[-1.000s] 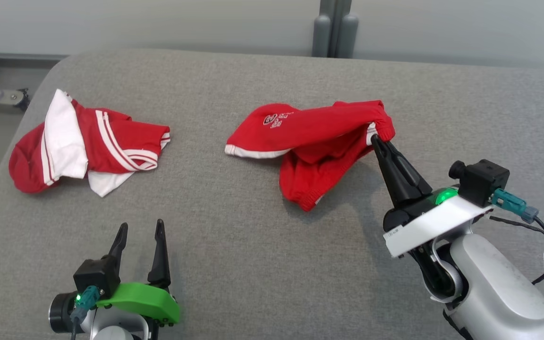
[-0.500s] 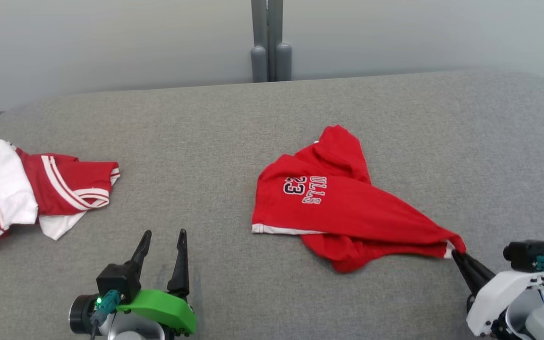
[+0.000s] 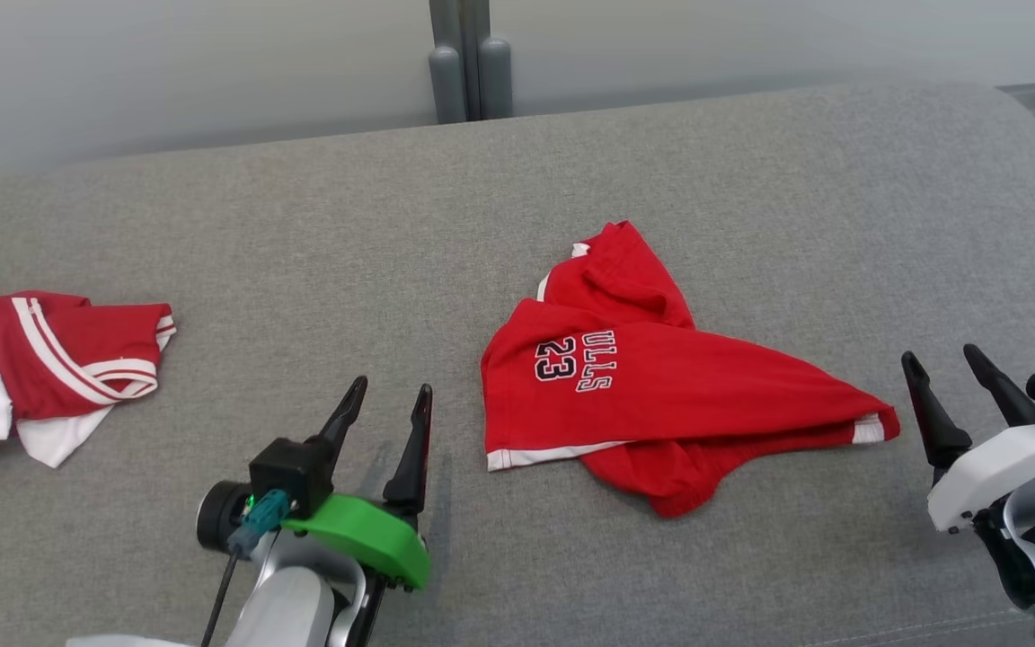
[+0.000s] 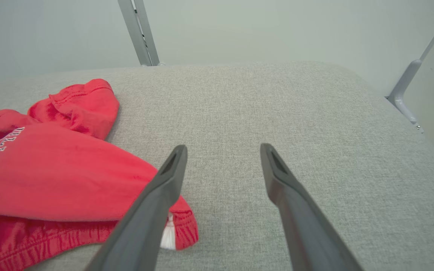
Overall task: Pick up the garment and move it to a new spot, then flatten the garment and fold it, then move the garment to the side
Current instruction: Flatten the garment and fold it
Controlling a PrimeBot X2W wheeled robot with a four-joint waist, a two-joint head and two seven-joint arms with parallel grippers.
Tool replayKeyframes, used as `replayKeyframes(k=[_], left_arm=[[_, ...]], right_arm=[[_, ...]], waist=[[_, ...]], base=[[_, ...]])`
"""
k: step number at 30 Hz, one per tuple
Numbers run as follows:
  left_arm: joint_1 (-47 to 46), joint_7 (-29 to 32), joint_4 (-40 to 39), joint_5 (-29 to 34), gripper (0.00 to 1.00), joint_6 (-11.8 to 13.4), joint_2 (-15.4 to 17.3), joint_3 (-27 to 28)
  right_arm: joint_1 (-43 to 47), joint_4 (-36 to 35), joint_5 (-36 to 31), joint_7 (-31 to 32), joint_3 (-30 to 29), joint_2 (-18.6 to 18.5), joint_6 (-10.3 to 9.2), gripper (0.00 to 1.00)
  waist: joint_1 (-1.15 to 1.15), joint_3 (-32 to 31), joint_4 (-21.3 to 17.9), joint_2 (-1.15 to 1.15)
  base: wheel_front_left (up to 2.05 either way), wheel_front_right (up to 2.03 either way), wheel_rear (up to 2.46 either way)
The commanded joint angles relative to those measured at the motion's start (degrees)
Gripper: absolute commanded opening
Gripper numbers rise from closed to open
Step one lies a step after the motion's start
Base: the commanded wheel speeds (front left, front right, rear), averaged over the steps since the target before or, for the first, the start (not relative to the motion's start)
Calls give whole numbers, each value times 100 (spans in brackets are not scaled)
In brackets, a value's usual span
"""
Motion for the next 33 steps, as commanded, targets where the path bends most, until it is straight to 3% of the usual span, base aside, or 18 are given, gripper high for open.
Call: replayKeyframes(k=[1,3,9,21,29,33], left_arm=[[-257,-1,78,-77,100,-44,16,-112],[-409,-1,254,-184,100,-80,16,-307],[-908,-1,893,-508,100,-139,19,-799],[-1553,-2,2029,-1026,100,-118,18,-1227],[-1595,0,1870,-1129,100,-125,21,-1288],[-1469,-1,1608,-980,27,-146,21,-1240]], right_arm=[[165,-206,-411,-14,-346,201,-5,100],[291,-448,-895,-14,-669,361,-6,100],[483,-968,-1451,-15,-1030,791,-6,100],[276,-1250,-1603,-16,-967,1016,-6,100],[332,-1285,-1647,-16,-1093,1045,-6,100],[355,-1257,-1646,-16,-1081,1072,-6,100]], waist=[[0,207,-169,0],[0,312,-233,0],[0,580,-460,0],[0,877,-853,0],[0,906,-831,0],[0,894,-784,0]], base=[[0,0,0],[0,0,0],[0,0,0],[0,0,0],[0,0,0],[0,0,0]])
